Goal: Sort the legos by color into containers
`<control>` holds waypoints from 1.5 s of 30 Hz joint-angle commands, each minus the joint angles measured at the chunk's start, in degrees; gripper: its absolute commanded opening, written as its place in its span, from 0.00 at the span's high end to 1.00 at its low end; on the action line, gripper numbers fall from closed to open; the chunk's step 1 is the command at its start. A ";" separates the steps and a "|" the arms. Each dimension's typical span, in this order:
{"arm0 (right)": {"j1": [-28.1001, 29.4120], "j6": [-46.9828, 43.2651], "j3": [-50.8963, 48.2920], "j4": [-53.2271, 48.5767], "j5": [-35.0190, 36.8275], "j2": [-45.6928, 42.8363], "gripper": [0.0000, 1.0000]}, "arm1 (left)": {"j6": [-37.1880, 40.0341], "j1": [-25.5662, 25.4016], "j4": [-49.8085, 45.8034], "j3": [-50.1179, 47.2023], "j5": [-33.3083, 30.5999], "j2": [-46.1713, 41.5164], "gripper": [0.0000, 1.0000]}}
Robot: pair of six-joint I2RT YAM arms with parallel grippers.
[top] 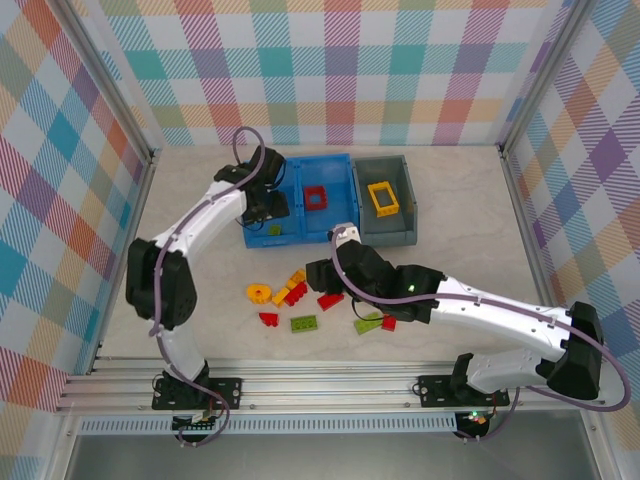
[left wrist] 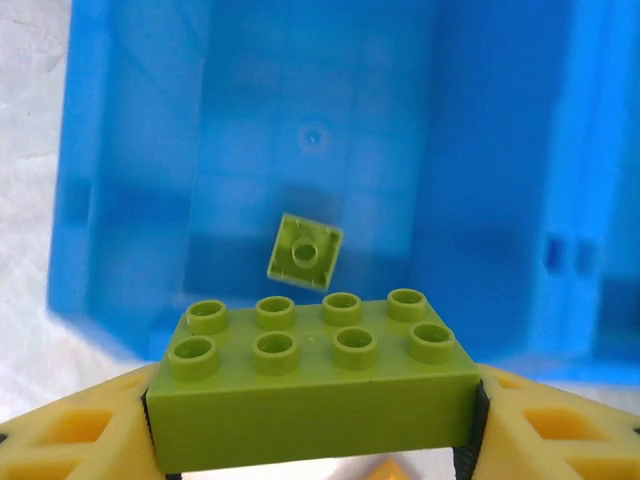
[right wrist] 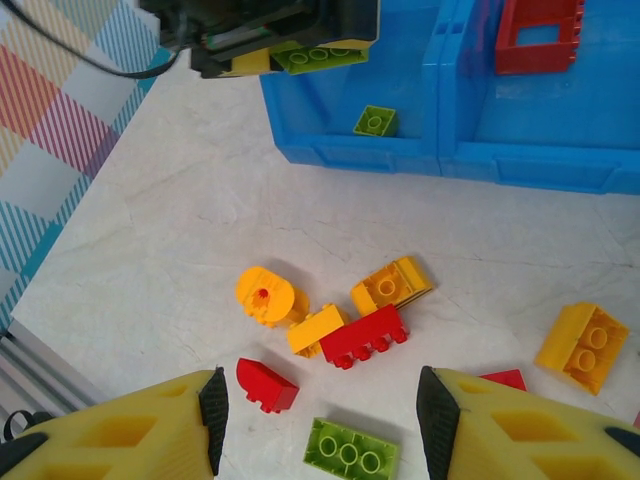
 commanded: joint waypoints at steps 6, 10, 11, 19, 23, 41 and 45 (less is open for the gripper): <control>-1.06 3.26 -1.35 1.65 1.54 -0.89 0.45 | -0.97 3.05 0.32 9.73 -2.41 13.82 0.55; -1.25 3.70 -1.97 1.29 2.11 -1.65 0.45 | -1.35 3.05 0.45 11.61 -1.77 18.10 0.51; -1.37 3.83 -2.21 1.15 2.16 -1.80 0.44 | -1.45 3.06 0.45 11.83 -1.56 18.83 0.50; -3.09 7.39 -2.70 -5.50 4.70 -2.88 0.42 | -1.99 2.53 0.27 11.43 -0.90 17.35 0.30; -9.56 14.06 -2.69 -16.43 4.49 -2.86 0.42 | -2.00 1.85 0.22 12.31 -0.48 13.11 0.27; -24.87 13.06 -14.33 -20.41 -8.04 0.08 0.38 | -0.12 -1.51 -0.95 5.87 -4.49 -5.06 0.32; -26.97 11.36 -15.26 -16.83 -10.85 2.99 0.38 | 0.99 -1.47 -2.60 1.09 -5.45 -11.35 0.40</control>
